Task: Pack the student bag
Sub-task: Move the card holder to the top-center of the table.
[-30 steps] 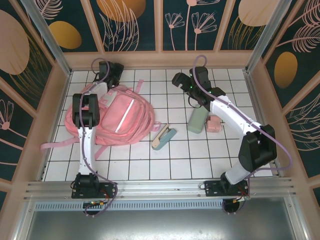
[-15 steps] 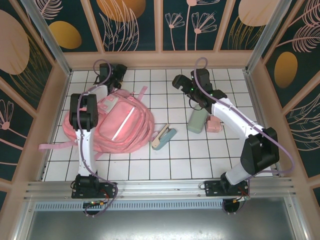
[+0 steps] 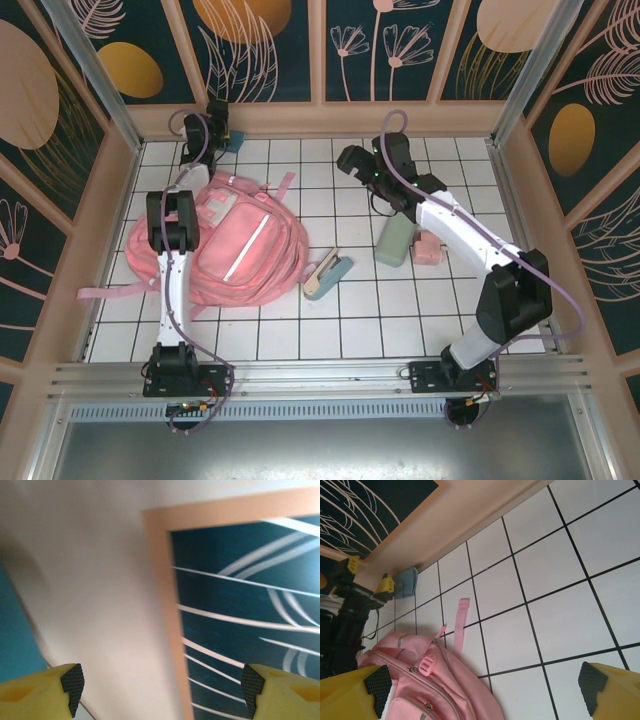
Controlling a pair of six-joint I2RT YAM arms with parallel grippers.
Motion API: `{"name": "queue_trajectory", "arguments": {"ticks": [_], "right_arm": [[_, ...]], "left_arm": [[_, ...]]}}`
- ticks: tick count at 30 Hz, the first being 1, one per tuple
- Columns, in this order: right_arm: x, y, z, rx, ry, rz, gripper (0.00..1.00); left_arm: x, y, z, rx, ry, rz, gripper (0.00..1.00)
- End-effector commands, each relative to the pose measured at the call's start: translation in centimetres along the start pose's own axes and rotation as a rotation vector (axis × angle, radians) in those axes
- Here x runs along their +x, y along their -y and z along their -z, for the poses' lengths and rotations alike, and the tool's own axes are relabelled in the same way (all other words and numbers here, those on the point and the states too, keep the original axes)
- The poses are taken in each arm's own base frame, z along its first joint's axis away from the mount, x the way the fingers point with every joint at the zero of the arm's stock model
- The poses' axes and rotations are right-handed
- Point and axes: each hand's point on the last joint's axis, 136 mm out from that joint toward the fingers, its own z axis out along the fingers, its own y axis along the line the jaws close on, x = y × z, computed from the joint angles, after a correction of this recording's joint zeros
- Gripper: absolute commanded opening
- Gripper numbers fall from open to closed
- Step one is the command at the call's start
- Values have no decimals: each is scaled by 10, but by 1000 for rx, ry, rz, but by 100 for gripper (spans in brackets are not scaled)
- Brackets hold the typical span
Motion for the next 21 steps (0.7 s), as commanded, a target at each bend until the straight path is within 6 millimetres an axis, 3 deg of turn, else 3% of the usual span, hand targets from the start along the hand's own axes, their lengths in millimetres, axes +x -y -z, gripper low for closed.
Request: {"name": "queue_trajectory", "arguments": {"ticks": [1,4,9,13,17,21], "right_arm": [[3,-2,-2,37,-2,-13,99],[4,2,-1,61,-2,-13,99],[1,6,2,63,14,-15,99],[4,6,-1,55,4,-17,99],[11,7,-7,46,-27,-13,99],[13,9,-8,41,-36,7,99]], "left_arm": [[-14,-32,-7,-88,74,75,83],[-14,-62,-6,-196,88,107,81],[14,-94,3,-334,-24,99,80],[41,-116,27,-460,-90,49,79],[76,-131,53,-535,-176,14,78],[130,-129,70,-540,-303,-25,78]]}}
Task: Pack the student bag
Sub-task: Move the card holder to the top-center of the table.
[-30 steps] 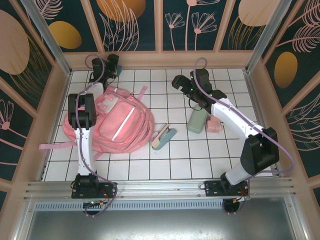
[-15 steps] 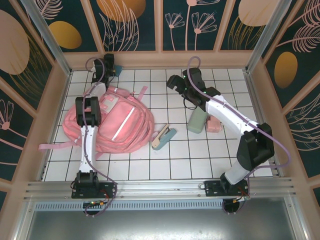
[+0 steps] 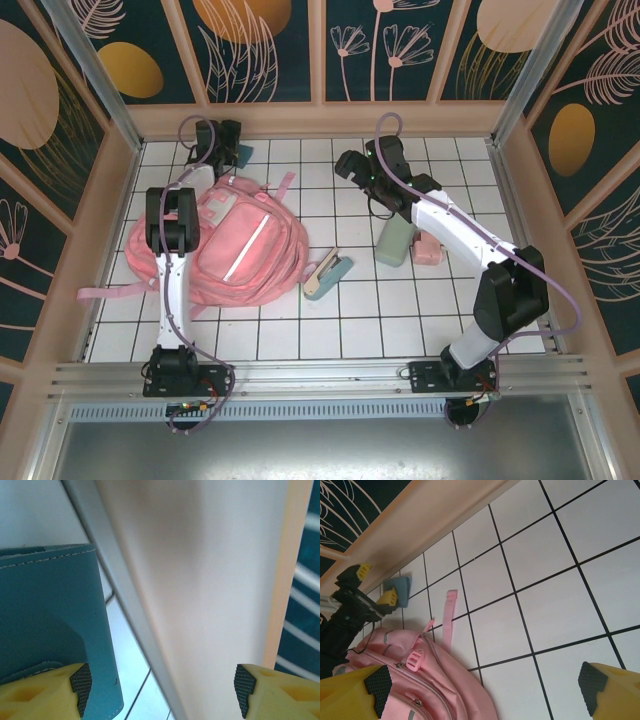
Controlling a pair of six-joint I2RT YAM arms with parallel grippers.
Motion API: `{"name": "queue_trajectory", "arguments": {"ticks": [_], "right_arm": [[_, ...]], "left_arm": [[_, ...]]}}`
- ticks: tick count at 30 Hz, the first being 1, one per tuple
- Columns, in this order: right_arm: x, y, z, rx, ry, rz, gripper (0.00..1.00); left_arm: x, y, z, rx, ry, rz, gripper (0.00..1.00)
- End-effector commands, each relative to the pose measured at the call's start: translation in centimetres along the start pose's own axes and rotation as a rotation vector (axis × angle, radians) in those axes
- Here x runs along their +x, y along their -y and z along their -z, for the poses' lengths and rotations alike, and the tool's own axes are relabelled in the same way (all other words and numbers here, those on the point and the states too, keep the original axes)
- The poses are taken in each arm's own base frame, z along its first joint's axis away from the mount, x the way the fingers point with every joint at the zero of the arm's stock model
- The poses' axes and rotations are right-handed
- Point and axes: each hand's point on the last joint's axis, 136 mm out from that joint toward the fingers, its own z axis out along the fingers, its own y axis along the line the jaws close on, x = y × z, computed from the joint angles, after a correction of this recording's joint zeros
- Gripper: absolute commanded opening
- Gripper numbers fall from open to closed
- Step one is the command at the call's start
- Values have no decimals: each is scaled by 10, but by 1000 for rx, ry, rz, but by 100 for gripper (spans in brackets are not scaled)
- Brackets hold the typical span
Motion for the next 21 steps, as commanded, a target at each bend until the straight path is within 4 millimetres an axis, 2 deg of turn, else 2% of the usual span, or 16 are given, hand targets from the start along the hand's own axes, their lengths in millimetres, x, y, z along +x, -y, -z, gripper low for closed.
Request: {"name": "queue_trajectory", "arguments": {"ticks": [1,6,10,15,18,21], "right_arm": [[0,2,-2,-8,-8,15,99],[-5,14,6,-16,7,19,99],[-12,27,12,-11,26,15,99],[-21,53,9,28,25,10,99],[-22,60,3,11,7,23,99],[-22,68,-8,-4,-34,33,96]], "left_arm": [[93,-83,2,-242,-236,-23,78],[176,-83,13,-237,-415,-98,77],[227,-86,34,-251,-515,-166,75],[288,-83,66,-254,-643,-288,75],[317,-81,88,-267,-709,-361,75],[324,-68,107,-243,-712,-395,77]]}}
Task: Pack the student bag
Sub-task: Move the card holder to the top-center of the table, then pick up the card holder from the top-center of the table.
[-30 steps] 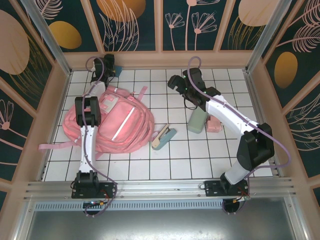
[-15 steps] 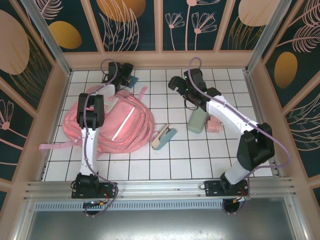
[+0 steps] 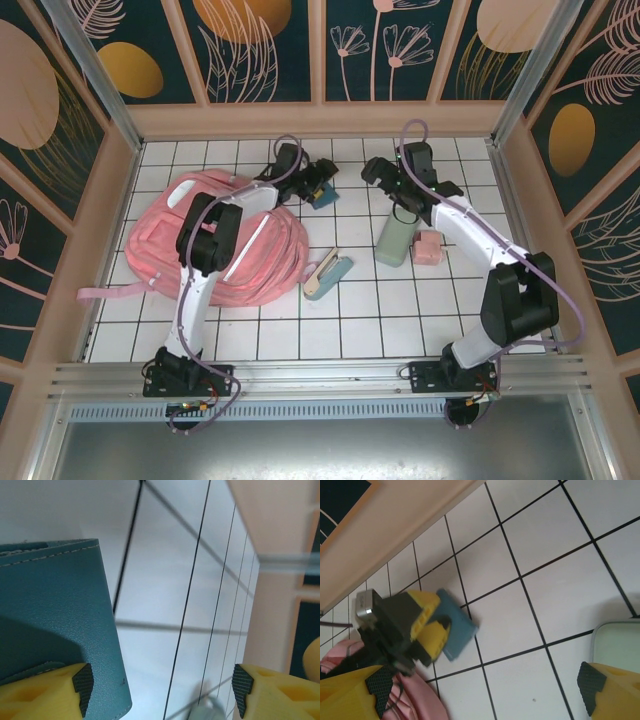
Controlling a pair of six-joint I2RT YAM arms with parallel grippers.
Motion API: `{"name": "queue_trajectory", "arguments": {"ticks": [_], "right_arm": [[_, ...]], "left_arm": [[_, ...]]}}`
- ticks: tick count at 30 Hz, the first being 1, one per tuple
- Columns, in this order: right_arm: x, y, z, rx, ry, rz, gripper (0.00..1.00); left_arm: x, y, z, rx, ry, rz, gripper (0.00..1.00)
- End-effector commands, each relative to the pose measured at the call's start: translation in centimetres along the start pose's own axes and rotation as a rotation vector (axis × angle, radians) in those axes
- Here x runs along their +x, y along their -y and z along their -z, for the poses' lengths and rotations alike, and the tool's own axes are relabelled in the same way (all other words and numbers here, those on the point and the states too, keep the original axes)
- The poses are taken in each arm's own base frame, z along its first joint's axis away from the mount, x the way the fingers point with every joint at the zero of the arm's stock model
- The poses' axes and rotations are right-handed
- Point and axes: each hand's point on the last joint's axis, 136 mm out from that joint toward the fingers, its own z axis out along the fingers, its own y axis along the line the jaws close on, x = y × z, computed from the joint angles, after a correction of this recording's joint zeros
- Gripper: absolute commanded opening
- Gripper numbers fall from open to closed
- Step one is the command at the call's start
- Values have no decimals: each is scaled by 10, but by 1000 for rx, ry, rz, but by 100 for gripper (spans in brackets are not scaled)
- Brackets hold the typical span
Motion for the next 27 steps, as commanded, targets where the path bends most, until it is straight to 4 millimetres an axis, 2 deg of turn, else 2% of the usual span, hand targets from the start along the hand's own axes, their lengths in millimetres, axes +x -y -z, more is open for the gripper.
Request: {"name": "queue_trajectory", "arguments": {"ticks": [1,5,9,13,19,23,27], "right_arm": [[1,-2,-9,-64,-43,47,94],[6,-5,-21,-111,-88,76,88],[18,-11,-37,-157,-161,108,77],[34,-13,-54,-203,-226,124,70],[56,-16,-96,-217,-336,180,55],[69,-16,-128,-200,-388,217,48],[85,-18,-152,-192,-434,246,48]], "left_arm": [[41,-41,14,-162,-115,26,77],[32,0,40,-108,-71,-45,81],[22,20,62,-139,-35,-149,85],[8,15,89,-235,38,-247,86],[-15,1,140,-415,150,-403,87],[-18,-3,168,-464,189,-453,90],[-16,-4,189,-474,237,-478,92]]}}
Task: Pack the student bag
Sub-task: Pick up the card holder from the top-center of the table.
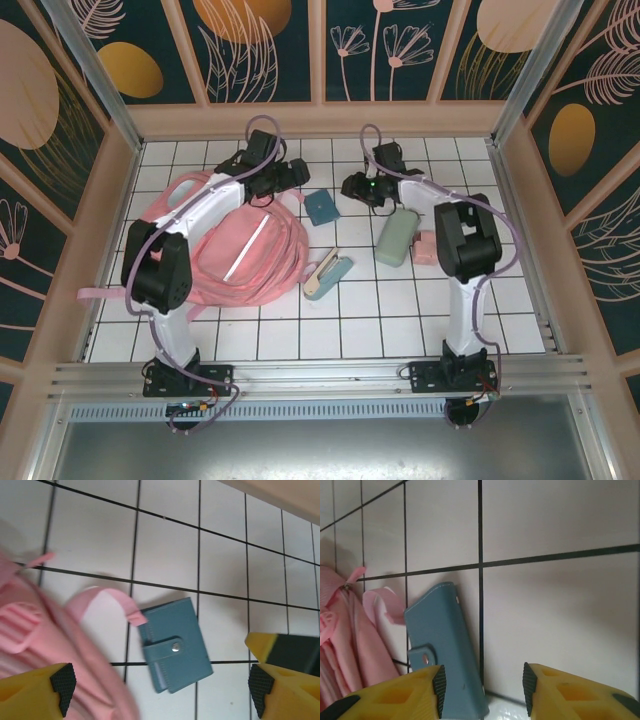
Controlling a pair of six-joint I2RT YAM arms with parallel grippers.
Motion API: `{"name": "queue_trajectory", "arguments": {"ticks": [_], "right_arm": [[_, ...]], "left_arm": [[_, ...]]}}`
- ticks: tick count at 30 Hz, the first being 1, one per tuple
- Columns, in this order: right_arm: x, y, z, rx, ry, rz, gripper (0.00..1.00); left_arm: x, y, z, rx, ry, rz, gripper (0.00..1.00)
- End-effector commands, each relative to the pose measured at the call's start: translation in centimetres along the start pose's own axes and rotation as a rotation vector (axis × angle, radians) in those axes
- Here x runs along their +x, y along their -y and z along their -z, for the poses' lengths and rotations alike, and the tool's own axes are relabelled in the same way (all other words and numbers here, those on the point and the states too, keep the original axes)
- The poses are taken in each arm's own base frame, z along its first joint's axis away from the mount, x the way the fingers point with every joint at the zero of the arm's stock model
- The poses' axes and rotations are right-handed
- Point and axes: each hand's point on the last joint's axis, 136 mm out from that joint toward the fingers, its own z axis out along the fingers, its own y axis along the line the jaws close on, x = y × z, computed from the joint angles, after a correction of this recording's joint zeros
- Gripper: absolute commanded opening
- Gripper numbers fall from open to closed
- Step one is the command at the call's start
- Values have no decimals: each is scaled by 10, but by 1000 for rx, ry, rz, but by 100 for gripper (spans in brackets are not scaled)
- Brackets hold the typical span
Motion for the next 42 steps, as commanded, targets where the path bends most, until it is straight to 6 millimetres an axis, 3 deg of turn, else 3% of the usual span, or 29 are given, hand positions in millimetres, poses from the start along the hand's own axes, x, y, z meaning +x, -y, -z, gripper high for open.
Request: {"name": "queue_trajectory", "arguments": {"ticks": [1,6,7,12,18,22,25,29,37,42], "right_arm": [[8,-11,-18,-14,-61,62,48],[29,-11,-41,-8,-132,89,48],[34,-11,-43,-7,-142,91,48],[54,-16,-49,-2,-176,117,48],[72,-19,-52,26,-188,154,46],[77,-18,-53,49,-186,162,38],[75,-12,-55,83,-177,159,21],[63,-19,-43,72,-132,151,0],[32,-34,4,27,-7,103,0],[26,-31,28,9,33,62,0]], "left_arm": [[4,-23,17,-86,31,-64,92],[18,-34,24,-101,16,-80,92],[15,-31,35,-85,33,-83,92],[26,-41,43,-109,11,-113,91],[50,-78,55,-272,-79,-229,83],[66,-97,69,-334,-107,-265,81],[79,-98,75,-310,-122,-284,75],[95,-98,77,-321,-146,-319,66],[119,-89,71,-288,-189,-387,54],[134,-83,63,-294,-228,-453,48]]}}
